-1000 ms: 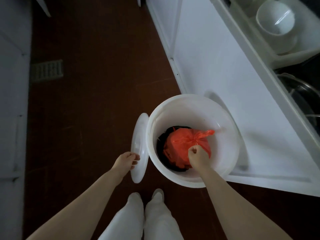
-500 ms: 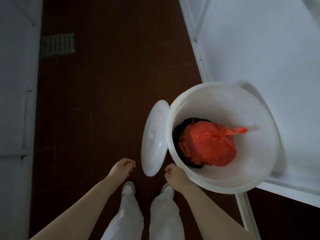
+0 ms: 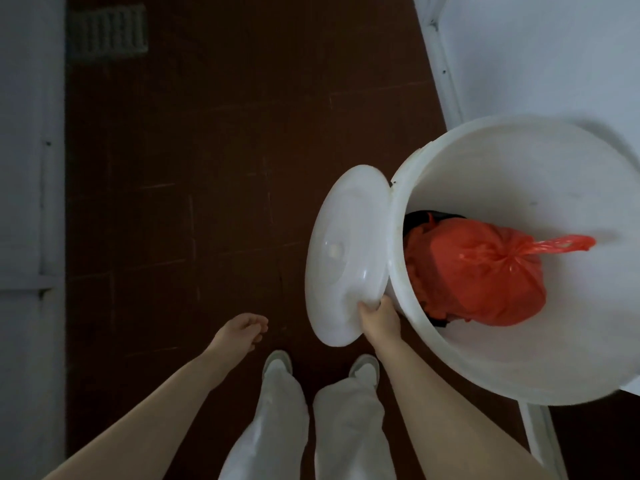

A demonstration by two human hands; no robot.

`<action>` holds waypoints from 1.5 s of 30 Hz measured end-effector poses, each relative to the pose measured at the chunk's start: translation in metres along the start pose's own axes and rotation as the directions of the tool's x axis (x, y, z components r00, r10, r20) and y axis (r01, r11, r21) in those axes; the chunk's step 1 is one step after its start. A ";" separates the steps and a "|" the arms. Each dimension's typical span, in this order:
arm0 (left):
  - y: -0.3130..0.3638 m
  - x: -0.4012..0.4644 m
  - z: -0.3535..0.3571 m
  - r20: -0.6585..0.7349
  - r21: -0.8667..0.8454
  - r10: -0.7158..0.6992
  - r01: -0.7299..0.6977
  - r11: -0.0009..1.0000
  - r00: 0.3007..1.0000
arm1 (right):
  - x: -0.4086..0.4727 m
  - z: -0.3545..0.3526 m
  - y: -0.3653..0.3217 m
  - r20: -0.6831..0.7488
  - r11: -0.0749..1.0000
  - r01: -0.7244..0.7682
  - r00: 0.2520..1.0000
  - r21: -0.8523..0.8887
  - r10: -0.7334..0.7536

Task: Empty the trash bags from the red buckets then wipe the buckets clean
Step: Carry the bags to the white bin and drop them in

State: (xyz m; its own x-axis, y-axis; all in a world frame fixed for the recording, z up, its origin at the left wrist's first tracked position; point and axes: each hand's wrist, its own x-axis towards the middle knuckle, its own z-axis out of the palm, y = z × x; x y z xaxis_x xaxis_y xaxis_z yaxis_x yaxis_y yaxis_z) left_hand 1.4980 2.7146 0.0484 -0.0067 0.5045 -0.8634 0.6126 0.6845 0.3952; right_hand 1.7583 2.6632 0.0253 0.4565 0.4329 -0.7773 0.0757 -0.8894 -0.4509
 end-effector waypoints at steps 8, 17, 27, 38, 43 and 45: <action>-0.005 0.037 0.015 0.048 0.068 0.022 -0.025 0.997 0.999 | 0.016 0.012 0.007 -0.122 0.991 0.051 0.992 0.125 -0.035; 0.055 0.133 0.066 0.125 0.166 0.165 -0.184 0.969 0.978 | 0.021 0.020 0.030 -0.170 0.967 0.219 0.966 0.133 -0.195; 0.101 0.219 0.125 0.145 0.211 0.245 -0.272 0.939 0.959 | 0.031 0.019 0.041 -0.202 0.904 0.406 0.904 0.133 -0.376; 0.111 0.252 0.140 0.110 0.180 0.240 -0.256 0.950 0.965 | 0.047 0.021 0.048 -0.175 0.852 0.518 0.848 0.071 -0.501; 0.098 0.260 0.127 -0.013 0.031 0.185 -0.185 0.982 0.983 | 0.045 0.023 0.046 -0.085 0.873 0.485 0.873 0.051 -0.480; 0.093 0.252 0.115 -0.076 0.009 0.168 -0.168 0.986 0.983 | 0.039 0.023 0.044 -0.046 0.873 0.487 0.872 -0.011 -0.487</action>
State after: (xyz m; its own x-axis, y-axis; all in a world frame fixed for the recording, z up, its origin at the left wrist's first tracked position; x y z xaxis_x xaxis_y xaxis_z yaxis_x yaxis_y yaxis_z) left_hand 1.6438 2.8448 -0.1682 0.0362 0.6514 -0.7579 0.6118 0.5852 0.5322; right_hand 1.7587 2.6446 -0.0346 0.4019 0.8038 -0.4386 0.2982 -0.5677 -0.7673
